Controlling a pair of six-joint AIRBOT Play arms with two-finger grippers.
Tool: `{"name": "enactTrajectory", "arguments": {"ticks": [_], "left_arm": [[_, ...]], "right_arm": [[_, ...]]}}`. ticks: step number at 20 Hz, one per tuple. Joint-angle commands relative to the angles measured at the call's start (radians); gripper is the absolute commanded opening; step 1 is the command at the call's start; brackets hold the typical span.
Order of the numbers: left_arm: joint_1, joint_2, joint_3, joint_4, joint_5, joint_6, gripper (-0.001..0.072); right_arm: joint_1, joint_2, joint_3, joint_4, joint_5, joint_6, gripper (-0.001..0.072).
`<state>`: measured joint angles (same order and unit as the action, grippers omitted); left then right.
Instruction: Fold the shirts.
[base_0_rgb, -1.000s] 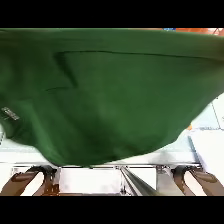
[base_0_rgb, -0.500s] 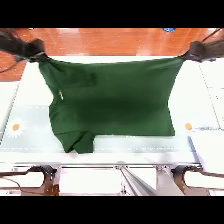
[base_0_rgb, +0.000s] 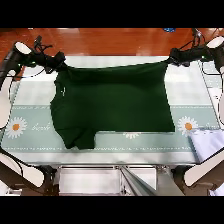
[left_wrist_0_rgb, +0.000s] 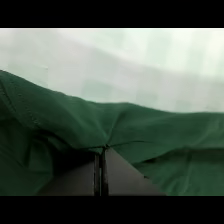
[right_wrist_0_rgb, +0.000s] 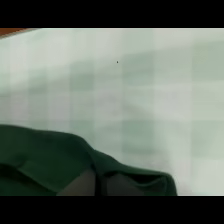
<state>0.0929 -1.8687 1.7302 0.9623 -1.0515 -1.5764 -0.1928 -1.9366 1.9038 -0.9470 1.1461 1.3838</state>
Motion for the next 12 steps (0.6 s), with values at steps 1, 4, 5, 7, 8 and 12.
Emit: {"name": "enactTrajectory", "arguments": {"ticks": [1,4,5,7,8,12], "left_arm": [[0.011,0.002,0.035,-0.016,-0.235,0.132,0.0021],[0.013,0.026,0.035,0.165,-0.454,0.149,0.0021],[0.012,0.024,0.034,0.237,-0.513,0.140,0.0021],[0.013,0.021,0.019,0.307,-0.563,0.140,0.0021],[0.013,0.021,0.005,0.315,-0.566,0.140,0.0021],[0.007,0.020,-0.068,0.314,-0.561,0.139,0.0021]], "right_arm": [[-0.014,-0.028,0.049,-0.002,0.193,-0.033,0.0025],[-0.039,-0.028,0.040,-0.090,0.358,-0.027,0.0025],[-0.048,-0.028,0.027,-0.121,0.388,-0.017,0.0025],[-0.053,-0.028,-0.016,-0.183,0.411,0.005,0.0025],[-0.052,-0.028,-0.040,-0.210,0.416,0.009,0.0025],[-0.034,-0.028,-0.141,-0.213,0.388,-0.001,0.0025]]}}
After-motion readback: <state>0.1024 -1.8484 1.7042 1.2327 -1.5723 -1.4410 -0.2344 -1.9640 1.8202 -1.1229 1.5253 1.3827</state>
